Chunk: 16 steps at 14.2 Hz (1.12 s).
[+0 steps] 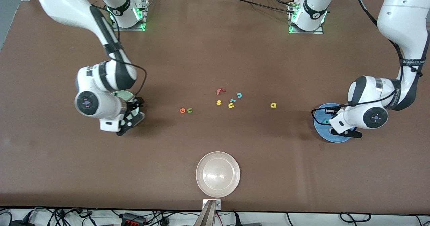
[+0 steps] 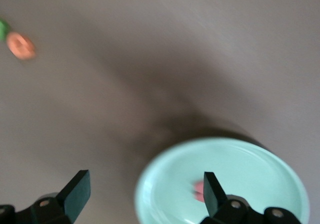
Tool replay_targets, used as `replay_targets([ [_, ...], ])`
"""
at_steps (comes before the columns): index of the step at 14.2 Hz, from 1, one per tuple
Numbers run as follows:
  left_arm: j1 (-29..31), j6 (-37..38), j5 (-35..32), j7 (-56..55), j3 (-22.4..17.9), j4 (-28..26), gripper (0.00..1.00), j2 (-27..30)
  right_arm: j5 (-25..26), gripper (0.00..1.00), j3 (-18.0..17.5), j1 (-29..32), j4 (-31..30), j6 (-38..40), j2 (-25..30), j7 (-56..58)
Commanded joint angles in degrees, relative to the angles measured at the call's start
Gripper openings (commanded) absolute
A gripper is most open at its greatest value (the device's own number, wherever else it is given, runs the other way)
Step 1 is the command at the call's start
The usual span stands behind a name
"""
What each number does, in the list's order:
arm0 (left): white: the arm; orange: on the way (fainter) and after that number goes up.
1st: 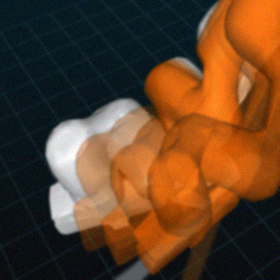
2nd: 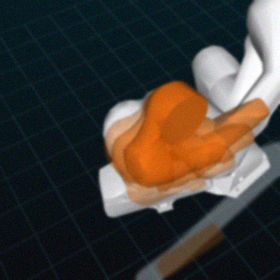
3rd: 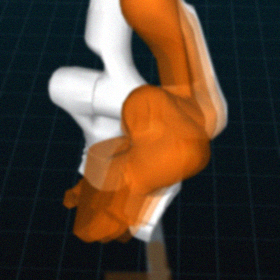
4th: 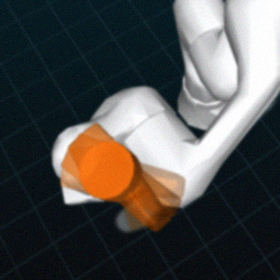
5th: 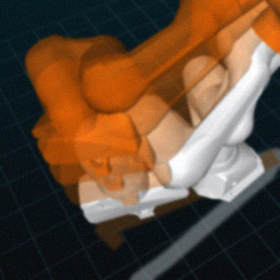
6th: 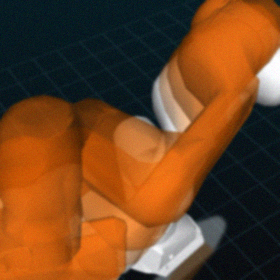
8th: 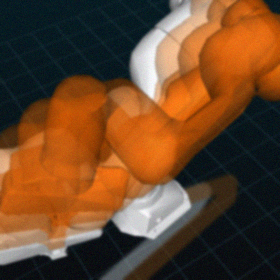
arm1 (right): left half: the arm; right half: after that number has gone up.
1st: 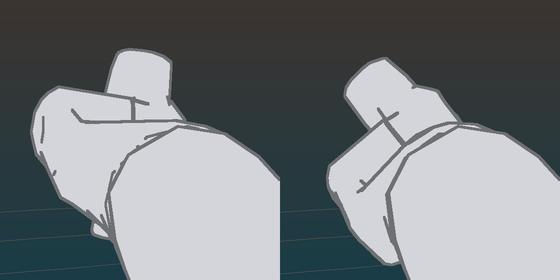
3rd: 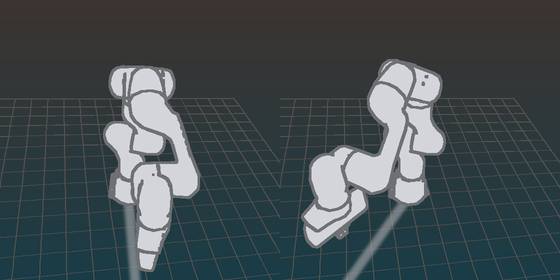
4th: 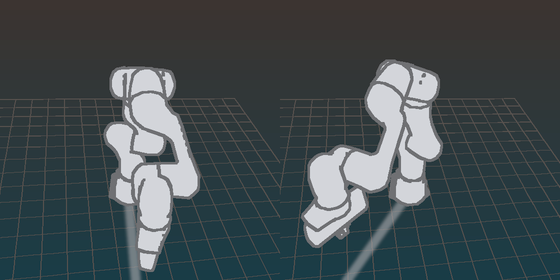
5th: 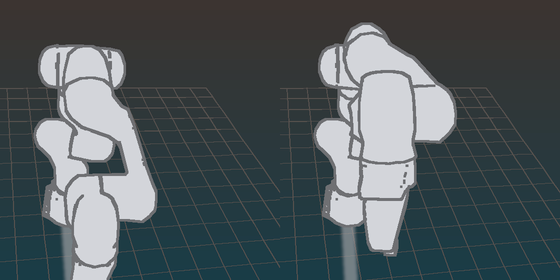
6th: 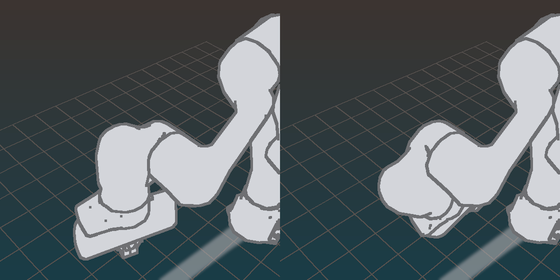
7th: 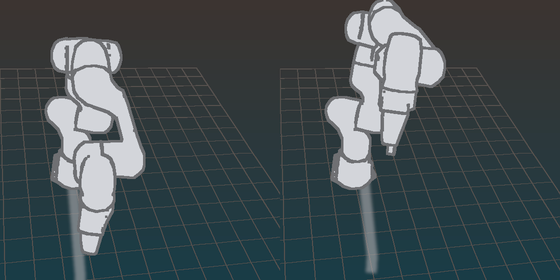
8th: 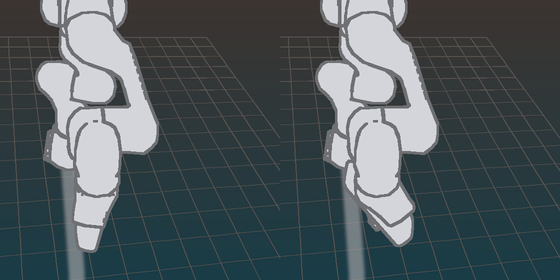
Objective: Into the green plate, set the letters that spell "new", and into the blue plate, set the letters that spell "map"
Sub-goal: 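Release blue m on blue plate while the right gripper reaches orange e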
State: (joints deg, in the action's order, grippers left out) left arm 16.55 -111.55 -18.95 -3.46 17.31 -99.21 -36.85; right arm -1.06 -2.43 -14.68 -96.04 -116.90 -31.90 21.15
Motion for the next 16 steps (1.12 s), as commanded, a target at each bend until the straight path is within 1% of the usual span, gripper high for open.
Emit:
replay_targets([
  [1,1.12,-0.16,-1.26,1.26,0.71,1.12,0.29,-0.86,-3.57,1.00,0.23,-3.59,2.70,-1.04,-2.11,-8.64],
  [2,1.03,-0.16,-1.18,1.17,0.71,1.21,0.61,-0.86,-5.34,0.90,0.23,-4.56,2.70,-2.35,-2.73,-9.37],
  [3,1.03,-0.16,-1.09,1.17,0.80,1.65,1.00,-0.77,-5.70,0.84,0.23,-5.35,2.62,-3.32,-3.25,-9.29],
  [5,1.12,0.10,-1.00,1.17,1.32,1.91,1.00,-0.07,-5.27,0.78,0.23,-7.63,2.62,-5.78,-4.83,-8.68],
  [7,0.77,0.37,-0.12,0.65,2.37,2.00,1.00,1.42,-5.35,0.77,0.23,-10.79,2.61,-10.17,-7.03,-9.19],
  [8,0.85,0.37,-0.03,0.38,4.47,2.00,1.00,2.21,-5.70,0.76,0.23,-12.20,2.62,-12.02,-8.00,-9.29],
  [10,1.12,0.45,0.32,0.21,8.60,2.09,1.00,2.57,-5.79,0.72,0.23,-12.65,2.61,-13.88,-8.88,-9.90],
  [11,1.03,0.46,2.15,-1.62,10.71,2.00,1.00,2.57,-5.62,0.71,0.23,-12.91,2.53,-13.88,-9.06,-9.90],
  [13,-0.02,0.19,6.89,-8.55,11.69,1.83,1.00,1.87,-5.01,0.71,0.49,-14.40,2.53,-13.88,-9.24,-9.90],
  [14,-1.16,0.02,7.35,-9.28,12.39,1.83,1.00,1.43,-4.65,0.69,0.50,-14.41,2.53,-14.05,-9.24,-9.90],
  [15,-3.43,-0.25,7.44,-9.90,12.66,1.74,1.00,0.82,-4.56,0.68,0.58,-14.41,2.53,-14.40,-9.24,-9.82],
  [16,-5.37,-0.33,7.61,-11.99,12.66,1.39,1.00,-0.40,-4.13,0.66,0.67,-14.32,2.53,-14.58,-9.24,-9.81],
])
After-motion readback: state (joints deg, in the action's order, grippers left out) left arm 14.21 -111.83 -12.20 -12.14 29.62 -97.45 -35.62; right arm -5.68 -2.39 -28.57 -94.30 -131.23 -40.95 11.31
